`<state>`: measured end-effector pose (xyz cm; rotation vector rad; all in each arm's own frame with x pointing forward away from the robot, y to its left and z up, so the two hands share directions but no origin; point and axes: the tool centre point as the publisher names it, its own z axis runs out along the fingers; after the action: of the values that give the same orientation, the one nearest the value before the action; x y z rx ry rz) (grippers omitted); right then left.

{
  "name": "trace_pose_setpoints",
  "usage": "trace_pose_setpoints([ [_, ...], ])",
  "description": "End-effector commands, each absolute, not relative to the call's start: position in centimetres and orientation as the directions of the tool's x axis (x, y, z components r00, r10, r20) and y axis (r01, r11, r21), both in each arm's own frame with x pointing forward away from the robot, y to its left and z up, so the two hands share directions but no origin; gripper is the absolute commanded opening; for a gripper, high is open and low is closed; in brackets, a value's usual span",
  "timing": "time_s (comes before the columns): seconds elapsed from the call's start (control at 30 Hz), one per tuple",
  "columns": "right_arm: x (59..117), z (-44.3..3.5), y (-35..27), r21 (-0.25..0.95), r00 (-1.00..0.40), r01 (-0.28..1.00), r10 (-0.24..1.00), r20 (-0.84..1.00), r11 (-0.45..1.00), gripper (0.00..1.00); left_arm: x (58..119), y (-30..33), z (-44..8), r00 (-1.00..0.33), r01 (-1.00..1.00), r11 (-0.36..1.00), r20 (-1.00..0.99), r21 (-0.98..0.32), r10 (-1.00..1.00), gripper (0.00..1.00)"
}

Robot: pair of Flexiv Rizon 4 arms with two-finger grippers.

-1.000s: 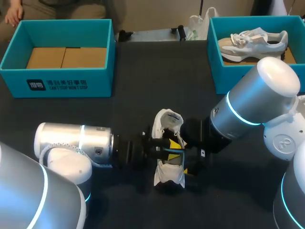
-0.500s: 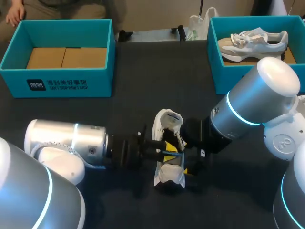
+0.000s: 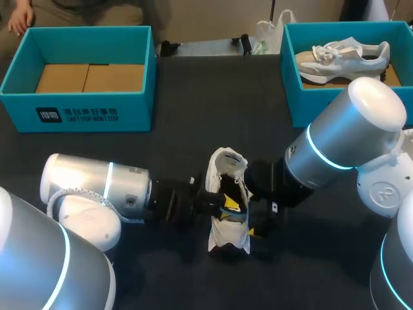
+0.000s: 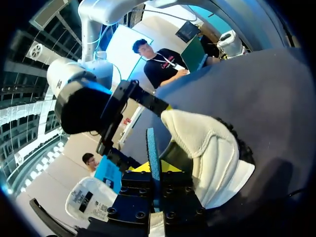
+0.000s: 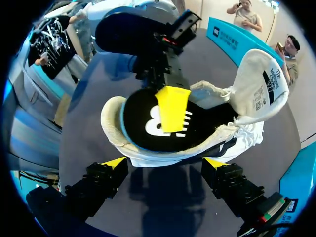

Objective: Take the shoe out of the shoebox, open the shoe tongue, remove and reinsert the insole, then place the shoe into the shoebox

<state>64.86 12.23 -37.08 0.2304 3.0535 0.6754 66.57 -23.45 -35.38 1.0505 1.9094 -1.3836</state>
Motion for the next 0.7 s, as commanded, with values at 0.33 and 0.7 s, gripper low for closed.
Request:
trace_pose_setpoints([
  [0.33, 64.8, -37.1, 12.3, 0.419, -0.989, 0.143, 0.146, 0.024, 0.897, 1.0, 65.9, -23.3, -33.8, -0.595, 0.803, 0.151, -0.768, -0.576, 0.236, 0.45],
  [0.7, 64.8, -37.1, 12.3, 0.419, -0.989, 0.143, 0.146, 0.024, 0.897, 1.0, 65.0, -22.6, -31.9, -0.61, 0.791, 0.161, -0.745, -0.59, 0.268, 0.38],
])
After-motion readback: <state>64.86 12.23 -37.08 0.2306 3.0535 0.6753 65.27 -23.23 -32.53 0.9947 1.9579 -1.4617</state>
